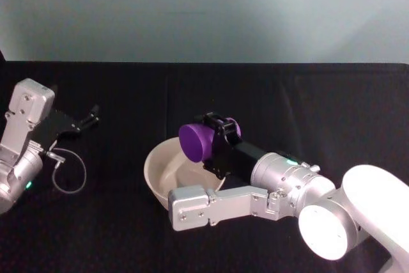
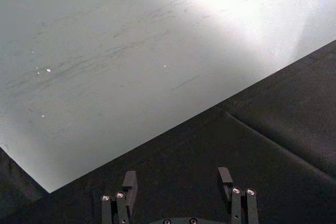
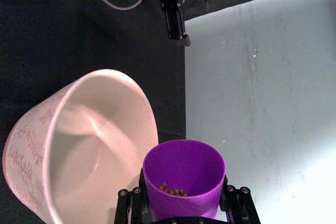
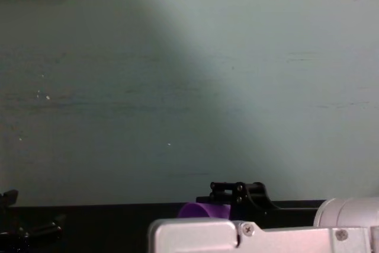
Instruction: Pick up the cup and pour the mung beans from the cup into the bowl.
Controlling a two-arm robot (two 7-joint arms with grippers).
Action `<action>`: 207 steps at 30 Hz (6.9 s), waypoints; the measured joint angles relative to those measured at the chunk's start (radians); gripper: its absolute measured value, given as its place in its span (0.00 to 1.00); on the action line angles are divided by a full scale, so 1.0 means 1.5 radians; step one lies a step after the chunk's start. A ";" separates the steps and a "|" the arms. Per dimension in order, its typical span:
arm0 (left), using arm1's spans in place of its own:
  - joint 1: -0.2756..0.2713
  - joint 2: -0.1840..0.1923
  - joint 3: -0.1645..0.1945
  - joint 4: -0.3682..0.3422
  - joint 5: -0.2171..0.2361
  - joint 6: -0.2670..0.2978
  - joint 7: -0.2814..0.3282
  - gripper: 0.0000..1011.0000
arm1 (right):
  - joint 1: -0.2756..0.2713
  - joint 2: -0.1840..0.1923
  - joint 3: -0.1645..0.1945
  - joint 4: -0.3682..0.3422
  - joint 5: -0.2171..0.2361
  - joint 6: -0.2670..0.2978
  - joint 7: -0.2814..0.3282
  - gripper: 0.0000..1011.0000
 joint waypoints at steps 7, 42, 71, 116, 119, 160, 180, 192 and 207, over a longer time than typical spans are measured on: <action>0.000 0.000 0.000 0.000 0.000 0.000 0.000 0.99 | 0.004 0.004 -0.012 -0.006 -0.032 0.004 0.005 0.72; 0.000 0.000 0.000 0.000 0.000 0.000 0.000 0.99 | 0.023 0.007 -0.061 -0.029 -0.151 0.030 0.044 0.72; 0.000 0.000 0.000 0.000 0.000 0.000 0.000 0.99 | 0.024 0.004 -0.074 -0.033 -0.197 0.040 0.059 0.72; 0.000 0.000 0.000 0.000 0.000 0.000 0.000 0.99 | 0.030 0.003 -0.084 -0.038 -0.229 0.046 0.077 0.72; 0.000 0.000 0.000 0.000 0.000 0.000 0.000 0.99 | 0.030 0.004 -0.084 -0.038 -0.230 0.046 0.077 0.72; 0.000 0.000 0.000 0.000 0.000 0.000 0.000 0.99 | 0.030 0.006 -0.096 -0.036 -0.262 0.047 0.068 0.72; 0.000 0.000 0.000 0.000 0.000 0.000 0.000 0.99 | 0.036 0.007 -0.109 -0.038 -0.299 0.053 0.079 0.72; 0.000 0.000 0.000 0.000 0.000 0.000 0.000 0.99 | 0.048 0.011 -0.135 -0.047 -0.363 0.059 0.100 0.72; 0.000 0.000 0.000 0.000 0.000 0.000 0.000 0.99 | 0.066 0.021 -0.173 -0.056 -0.454 0.056 0.136 0.72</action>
